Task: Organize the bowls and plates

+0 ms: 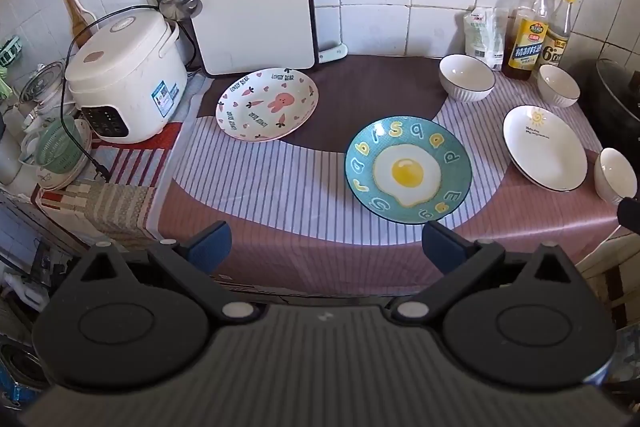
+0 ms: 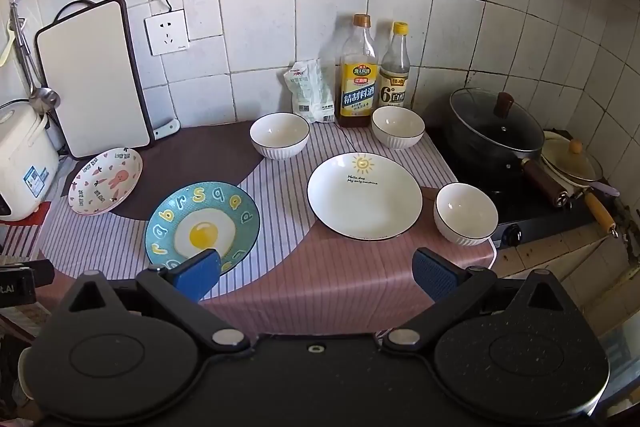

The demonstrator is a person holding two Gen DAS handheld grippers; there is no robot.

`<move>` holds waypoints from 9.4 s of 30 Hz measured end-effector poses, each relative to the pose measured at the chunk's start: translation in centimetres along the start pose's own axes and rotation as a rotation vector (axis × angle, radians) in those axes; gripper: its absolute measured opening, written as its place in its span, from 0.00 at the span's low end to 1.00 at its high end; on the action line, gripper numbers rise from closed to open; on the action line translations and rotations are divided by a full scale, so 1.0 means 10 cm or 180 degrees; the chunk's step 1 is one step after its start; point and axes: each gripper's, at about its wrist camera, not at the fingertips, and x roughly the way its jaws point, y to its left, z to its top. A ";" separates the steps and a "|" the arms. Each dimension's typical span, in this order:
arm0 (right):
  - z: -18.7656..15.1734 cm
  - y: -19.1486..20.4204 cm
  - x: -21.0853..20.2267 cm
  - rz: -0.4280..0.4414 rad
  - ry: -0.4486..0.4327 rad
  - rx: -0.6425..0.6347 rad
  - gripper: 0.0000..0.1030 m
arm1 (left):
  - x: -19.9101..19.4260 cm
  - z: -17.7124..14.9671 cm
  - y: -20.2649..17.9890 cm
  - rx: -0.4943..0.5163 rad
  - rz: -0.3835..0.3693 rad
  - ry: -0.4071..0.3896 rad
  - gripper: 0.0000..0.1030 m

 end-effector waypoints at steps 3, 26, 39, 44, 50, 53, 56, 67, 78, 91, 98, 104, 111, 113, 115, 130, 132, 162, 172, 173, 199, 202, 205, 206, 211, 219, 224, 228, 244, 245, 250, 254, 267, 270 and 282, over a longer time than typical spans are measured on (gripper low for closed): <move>0.00 0.01 0.00 0.0027 -0.0027 -0.0001 1.00 | 0.01 -0.03 0.02 -0.0009 -0.0053 -0.0012 1.00; -0.06 0.04 0.00 -0.0028 -0.0068 -0.0065 1.00 | -0.01 -0.09 0.06 -0.0037 -0.0011 -0.0130 0.96; -0.08 0.06 0.01 -0.0025 -0.0067 -0.0118 1.00 | 0.06 -0.14 0.02 -0.0049 -0.0057 -0.0052 0.96; -0.09 0.03 0.03 -0.0035 -0.0059 -0.0108 1.00 | 0.06 -0.15 0.00 -0.0028 -0.0092 -0.0045 0.97; -0.09 0.01 0.05 -0.0061 -0.0064 -0.0077 1.00 | 0.07 -0.18 -0.02 0.0007 -0.0113 -0.0024 0.97; -0.09 -0.04 0.03 -0.0123 -0.0113 0.0027 1.00 | 0.08 -0.19 -0.02 0.0003 -0.0135 -0.0023 0.97; -0.10 -0.07 0.04 -0.0143 -0.0104 0.0062 1.00 | 0.08 -0.20 -0.03 0.0002 -0.0164 -0.0035 0.97; -0.11 -0.05 0.11 -0.0127 -0.0032 0.0048 1.00 | 0.10 -0.22 -0.04 0.0014 -0.0211 -0.0070 0.98; -0.11 -0.04 0.13 -0.0113 -0.0005 0.0017 1.00 | 0.09 -0.22 -0.06 0.0078 -0.0136 -0.0139 0.99; -0.08 0.16 -0.10 -0.0063 -0.0798 -0.0324 1.00 | 0.18 0.05 0.12 0.0040 -0.0247 -0.0388 0.99; -0.18 0.28 0.39 0.0735 -0.0834 -0.0347 1.00 | 0.60 0.28 0.36 -0.0238 -0.0682 -0.0267 0.97; -0.21 0.37 1.09 0.1166 -0.0528 -0.0396 0.92 | 1.22 0.34 0.36 -0.0199 -0.0555 -0.0170 0.88; -0.30 0.27 2.07 0.1444 0.0012 0.0096 0.76 | 2.04 0.29 0.24 -0.0030 -0.0625 0.0042 0.74; -0.34 0.23 2.31 0.1439 0.0165 0.0274 0.63 | 2.23 0.23 0.18 0.0061 -0.0646 0.0031 0.74; -0.37 0.20 2.52 0.1458 0.0381 0.0460 0.53 | 2.41 0.17 0.12 0.0123 -0.0653 0.0036 0.74; -0.41 0.21 2.91 0.1769 0.0598 0.0526 0.19 | 3.05 0.16 0.10 -0.0075 -0.1056 0.0562 0.19; -0.42 0.19 2.93 0.1782 0.0600 0.0566 0.19 | 3.03 0.14 0.06 0.0000 -0.1012 0.0504 0.20; 0.45 0.52 3.49 0.1971 0.0238 -0.0196 0.22 | 3.33 0.90 0.16 -0.0351 -0.0921 0.0225 0.20; 0.49 0.54 3.77 0.1817 0.0357 -0.0157 0.23 | 3.58 1.01 0.13 -0.0339 -0.0971 0.0454 0.21; 0.49 0.55 3.77 0.1806 0.0339 -0.0203 0.23 | 3.60 1.02 0.15 -0.0368 -0.0985 0.0472 0.21; 0.70 0.93 2.43 0.1742 0.0125 -0.0130 0.56 | 2.57 1.07 0.79 -0.0352 -0.0565 0.0670 0.48; 0.67 1.07 2.29 0.1734 -0.0015 -0.0342 0.68 | 2.49 1.02 0.89 -0.0339 -0.0553 0.0685 0.51; 0.67 1.16 2.24 0.1832 0.0027 -0.0417 0.68 | 2.44 0.94 0.99 -0.0339 -0.0536 0.0718 0.55; 0.68 1.19 2.24 0.1869 0.0049 -0.0396 0.68 | 2.43 0.91 1.03 -0.0352 -0.0531 0.0723 0.55; 0.75 1.31 2.20 0.2105 0.0071 -0.0330 0.68 | 2.41 0.80 1.26 -0.0516 -0.0523 0.0659 0.61; 0.91 1.62 2.39 0.2285 0.0145 -0.0394 0.69 | 2.53 0.88 1.67 -0.0749 -0.0063 0.0505 0.73; 0.96 1.84 2.67 0.2412 0.0193 -0.0445 0.70 | 2.71 0.94 1.86 -0.0782 0.0101 0.0357 0.77; 0.96 2.05 2.94 0.2470 0.0151 -0.0531 0.70 | 2.88 0.90 2.04 -0.1001 0.0108 0.0186 0.77; 1.16 2.58 3.98 0.2603 0.0562 -0.0754 0.67 | 3.68 0.93 2.11 -0.0742 0.0131 0.0012 0.62; 1.17 2.60 4.03 0.2596 0.0596 -0.0771 0.67 | 3.71 0.93 2.13 -0.0801 0.0086 0.0033 0.60; 1.17 2.69 4.20 0.2411 0.0915 -0.0831 0.51 | 3.76 0.92 2.21 -0.1047 0.0080 0.0182 0.45; 1.14 2.80 4.22 0.2389 0.0957 -0.1076 0.19 | 3.75 0.89 2.25 -0.1092 -0.0072 0.0123 0.27; 1.09 2.81 4.32 0.2367 0.0929 -0.0978 0.20 | 3.83 0.94 2.31 -0.1394 -0.0228 0.0202 0.24; 1.08 2.83 4.29 0.2305 0.0893 -0.1016 0.22 | 3.83 0.93 2.29 -0.1364 -0.0223 0.0175 0.25; 1.14 2.67 4.01 0.2478 0.0651 -0.0827 0.22 | 3.73 0.83 2.43 -0.1468 -0.0486 0.0114 0.27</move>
